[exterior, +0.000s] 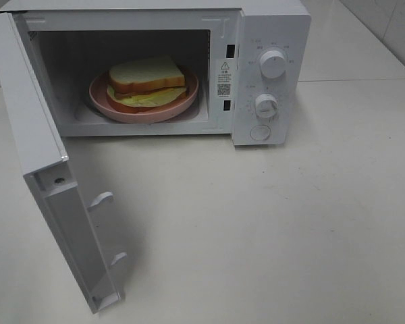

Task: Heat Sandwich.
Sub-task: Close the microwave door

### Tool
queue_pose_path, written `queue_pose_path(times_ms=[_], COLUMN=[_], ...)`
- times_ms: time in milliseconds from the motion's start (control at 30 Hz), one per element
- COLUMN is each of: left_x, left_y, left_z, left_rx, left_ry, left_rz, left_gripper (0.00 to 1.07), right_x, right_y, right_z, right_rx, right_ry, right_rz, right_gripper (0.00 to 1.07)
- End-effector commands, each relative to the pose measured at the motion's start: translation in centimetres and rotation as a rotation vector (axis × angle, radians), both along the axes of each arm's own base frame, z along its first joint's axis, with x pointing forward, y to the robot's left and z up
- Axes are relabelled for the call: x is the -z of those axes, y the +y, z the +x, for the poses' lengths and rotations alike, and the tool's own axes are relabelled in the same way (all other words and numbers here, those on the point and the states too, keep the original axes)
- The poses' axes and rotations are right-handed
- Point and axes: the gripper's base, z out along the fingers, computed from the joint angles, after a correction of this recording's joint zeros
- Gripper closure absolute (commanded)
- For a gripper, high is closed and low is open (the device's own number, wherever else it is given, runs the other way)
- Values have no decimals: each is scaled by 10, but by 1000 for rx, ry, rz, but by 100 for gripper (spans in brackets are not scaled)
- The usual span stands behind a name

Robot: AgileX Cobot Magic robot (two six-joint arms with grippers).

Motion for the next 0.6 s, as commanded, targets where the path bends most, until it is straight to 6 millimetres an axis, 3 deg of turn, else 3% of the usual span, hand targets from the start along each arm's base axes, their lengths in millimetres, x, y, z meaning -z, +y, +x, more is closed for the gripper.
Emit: queue_pose_path(times_ms=[33,300,600], left_x=[0,0,0], left_y=[-1,-1,-1], left_z=[-3,-3,-3], left_rx=[7,7,7], left_ry=[-23,-23,-23], left_rz=[-6,-6,-6], left_gripper=[10,10,10], right_x=[10,23,20], right_y=[-5,-9,-5], right_z=[-7,-20,-30], right_rx=[82,232,292], right_ry=[-12,-93,-231], right_rz=[10,45,141], right_gripper=[31,31,31])
